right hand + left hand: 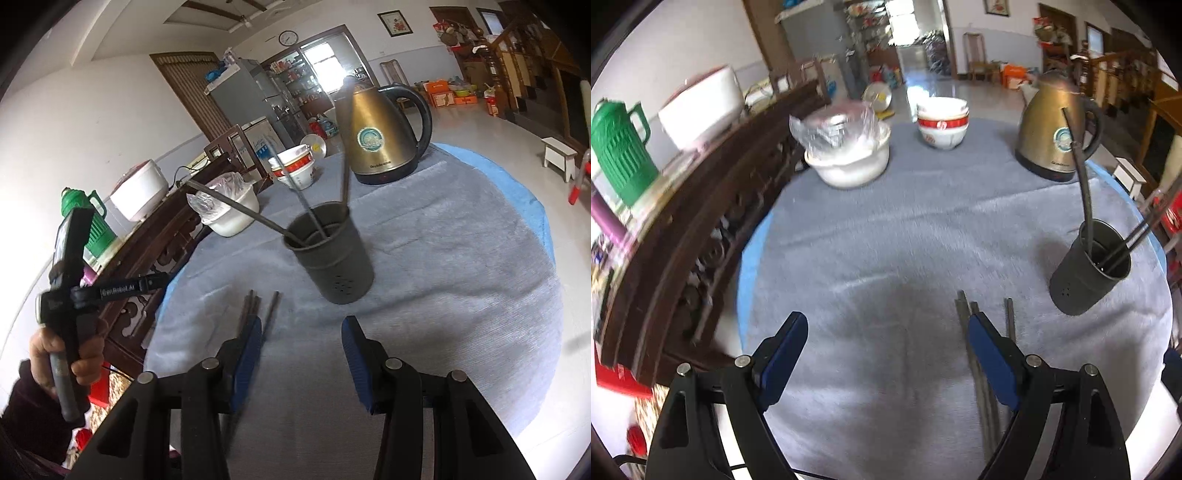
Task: Organize utensils
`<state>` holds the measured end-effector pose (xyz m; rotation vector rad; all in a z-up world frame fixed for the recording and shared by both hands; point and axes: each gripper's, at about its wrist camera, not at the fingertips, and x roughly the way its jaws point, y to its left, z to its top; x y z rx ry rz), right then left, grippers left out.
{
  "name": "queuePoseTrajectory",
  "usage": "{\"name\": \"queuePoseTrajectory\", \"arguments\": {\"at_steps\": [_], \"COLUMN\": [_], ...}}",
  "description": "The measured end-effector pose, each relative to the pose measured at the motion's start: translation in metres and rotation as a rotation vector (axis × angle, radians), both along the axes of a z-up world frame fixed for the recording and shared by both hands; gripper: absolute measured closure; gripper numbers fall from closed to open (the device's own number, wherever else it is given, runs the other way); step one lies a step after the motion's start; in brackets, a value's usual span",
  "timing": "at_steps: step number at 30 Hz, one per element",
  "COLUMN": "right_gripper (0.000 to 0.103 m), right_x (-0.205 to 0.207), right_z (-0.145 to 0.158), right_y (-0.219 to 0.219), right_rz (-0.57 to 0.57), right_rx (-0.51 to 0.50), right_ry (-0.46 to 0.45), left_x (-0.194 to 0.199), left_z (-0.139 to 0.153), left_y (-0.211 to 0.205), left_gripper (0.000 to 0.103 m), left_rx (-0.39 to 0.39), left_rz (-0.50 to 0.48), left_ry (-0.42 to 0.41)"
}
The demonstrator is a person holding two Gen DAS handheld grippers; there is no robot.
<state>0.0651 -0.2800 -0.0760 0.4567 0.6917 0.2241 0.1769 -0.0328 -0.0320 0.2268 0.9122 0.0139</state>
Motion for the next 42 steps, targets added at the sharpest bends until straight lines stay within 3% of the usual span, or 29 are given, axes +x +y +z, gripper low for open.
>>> {"name": "queuePoseTrajectory", "arguments": {"at_steps": [8, 19, 24, 31, 42], "right_gripper": [0.054, 0.054, 0.054, 0.054, 0.054], "right_x": [0.005, 0.04, 0.053, 0.06, 0.05], "right_z": [0.017, 0.032, 0.028, 0.007, -0.008], "right_y": [0.054, 0.124, 0.141, 0.138, 0.101], "right_rz": [0.019, 0.108, 0.103, 0.083, 0.04], "right_rx": [-0.032, -0.137, -0.188, -0.218, -0.178], "right_ry": [0.002, 0.04, 0.071, 0.139, 0.151], "left_x": [-0.021, -0.035, -0.035, -0.026, -0.023], "left_z": [0.001, -0.015, -0.011, -0.022, -0.033], "left_y": [0.045, 0.131, 0.13, 0.103, 0.055], "left_gripper": [0.014, 0.014, 0.014, 0.014, 0.014], "left_rx": [0.007, -0.134, -0.184, -0.273, -0.22], "left_rz": [-0.046, 0.111, 0.087, 0.029, -0.026], "left_ry": [-0.077, -0.063, -0.047, 0.061, 0.13]}}
